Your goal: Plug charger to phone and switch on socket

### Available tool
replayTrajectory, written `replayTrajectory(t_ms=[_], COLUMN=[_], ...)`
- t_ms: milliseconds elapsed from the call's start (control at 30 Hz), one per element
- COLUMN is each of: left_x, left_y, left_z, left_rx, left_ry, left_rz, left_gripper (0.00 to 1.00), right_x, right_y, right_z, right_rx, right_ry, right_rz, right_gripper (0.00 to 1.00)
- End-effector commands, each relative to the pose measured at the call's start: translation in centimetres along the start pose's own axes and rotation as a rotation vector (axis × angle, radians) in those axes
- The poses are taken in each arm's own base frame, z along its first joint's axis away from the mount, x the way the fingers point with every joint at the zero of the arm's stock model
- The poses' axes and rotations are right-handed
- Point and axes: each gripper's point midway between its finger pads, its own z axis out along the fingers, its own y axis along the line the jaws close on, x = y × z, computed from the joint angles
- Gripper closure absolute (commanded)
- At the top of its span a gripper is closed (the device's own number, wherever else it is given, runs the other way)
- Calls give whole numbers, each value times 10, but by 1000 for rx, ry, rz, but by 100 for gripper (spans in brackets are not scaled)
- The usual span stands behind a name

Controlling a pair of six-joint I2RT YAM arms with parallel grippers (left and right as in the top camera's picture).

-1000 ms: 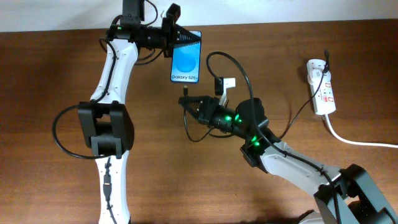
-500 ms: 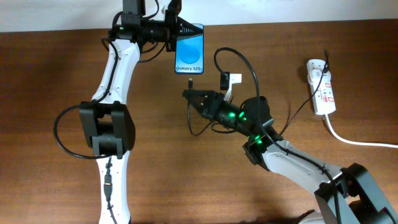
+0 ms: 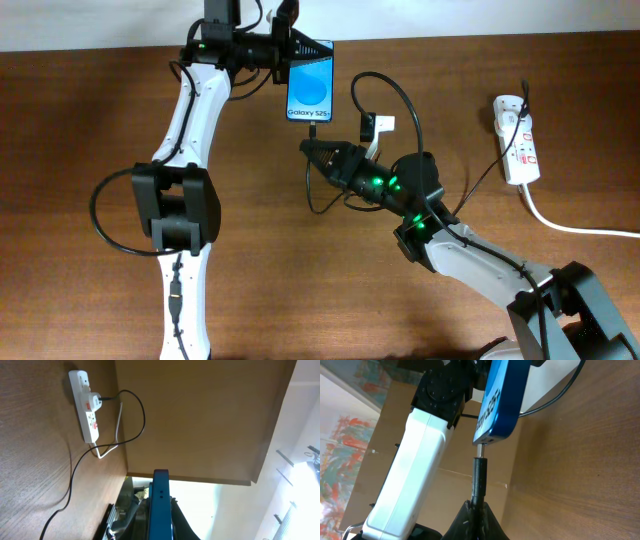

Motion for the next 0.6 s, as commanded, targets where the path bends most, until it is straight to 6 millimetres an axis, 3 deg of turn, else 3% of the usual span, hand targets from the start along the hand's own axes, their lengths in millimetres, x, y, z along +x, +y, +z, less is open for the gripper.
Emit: replayTrajectory(t_ms=[0, 567], left_x=[7, 6], left_y=[-18, -15], left_z=[-1, 8], left_rx=[25, 7], left_ry=[27, 19], left_rz=[49, 50], left_gripper=[100, 100], right_x=[-3, 1], right_y=[2, 1], right_z=[2, 2], right_rx=[-5, -1], right_ry=[-3, 20], right_rz=[-21, -14], right_gripper=[96, 96])
